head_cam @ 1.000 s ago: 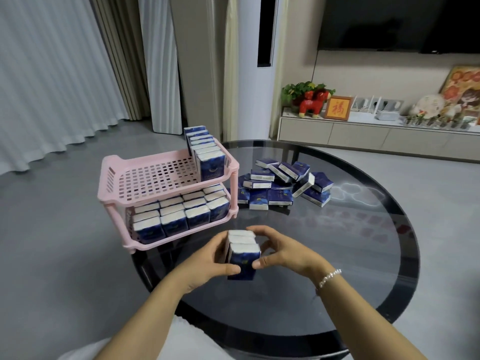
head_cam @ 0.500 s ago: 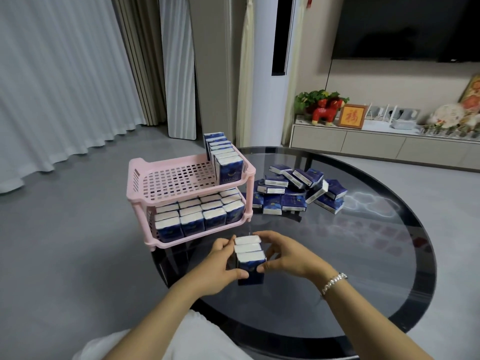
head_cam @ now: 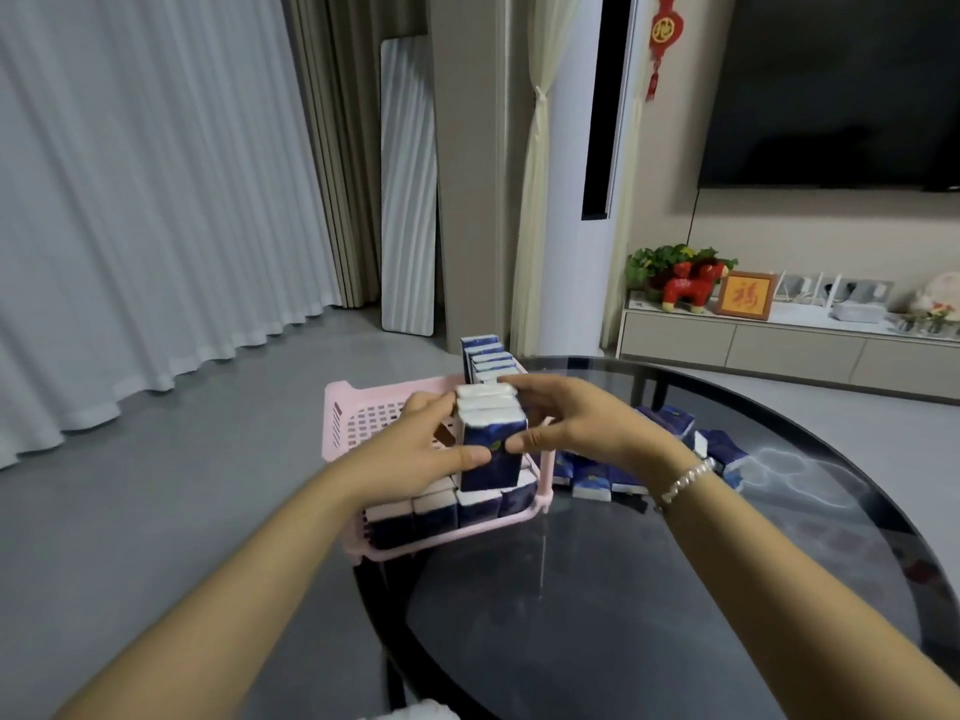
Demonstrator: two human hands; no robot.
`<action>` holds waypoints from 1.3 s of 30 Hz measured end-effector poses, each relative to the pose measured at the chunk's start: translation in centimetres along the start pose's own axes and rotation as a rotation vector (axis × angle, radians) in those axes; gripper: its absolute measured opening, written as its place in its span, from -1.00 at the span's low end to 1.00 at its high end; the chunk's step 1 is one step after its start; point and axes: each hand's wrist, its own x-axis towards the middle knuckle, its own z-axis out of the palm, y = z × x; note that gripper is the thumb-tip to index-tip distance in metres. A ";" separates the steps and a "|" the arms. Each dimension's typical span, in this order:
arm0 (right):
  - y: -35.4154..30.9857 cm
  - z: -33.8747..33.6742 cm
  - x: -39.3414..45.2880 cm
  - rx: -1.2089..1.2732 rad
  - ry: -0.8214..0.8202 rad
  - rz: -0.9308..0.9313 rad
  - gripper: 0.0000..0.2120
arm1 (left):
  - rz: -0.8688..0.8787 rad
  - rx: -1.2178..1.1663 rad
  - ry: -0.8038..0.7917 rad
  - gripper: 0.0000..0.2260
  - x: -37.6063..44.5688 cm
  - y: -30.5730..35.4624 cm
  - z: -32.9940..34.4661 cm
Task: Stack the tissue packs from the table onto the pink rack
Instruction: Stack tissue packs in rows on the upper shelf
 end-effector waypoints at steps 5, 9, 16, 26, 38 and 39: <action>-1.4 -0.7 5.9 -0.111 0.003 0.004 -0.38 | -0.030 -0.028 0.136 -0.45 3.0 -1.8 -3.4; -1.1 -1.0 10.5 -0.230 -0.019 0.051 -0.30 | -0.111 -0.082 0.183 -0.40 6.5 -4.6 -4.5; 1.8 -1.0 16.9 -0.658 -0.061 0.145 -0.34 | -0.218 -0.190 0.121 -0.46 12.1 -9.3 -3.1; 2.9 -0.8 18.1 -0.819 -0.064 0.164 -0.34 | -0.237 -0.160 0.185 -0.37 15.3 -10.8 -0.8; 2.7 -0.8 17.0 -0.735 -0.034 0.132 -0.48 | -0.171 -0.118 0.119 -0.49 14.8 -10.1 -0.6; 2.8 -0.7 17.0 -0.734 -0.021 0.131 -0.45 | -0.177 -0.135 0.109 -0.50 14.7 -10.2 -0.6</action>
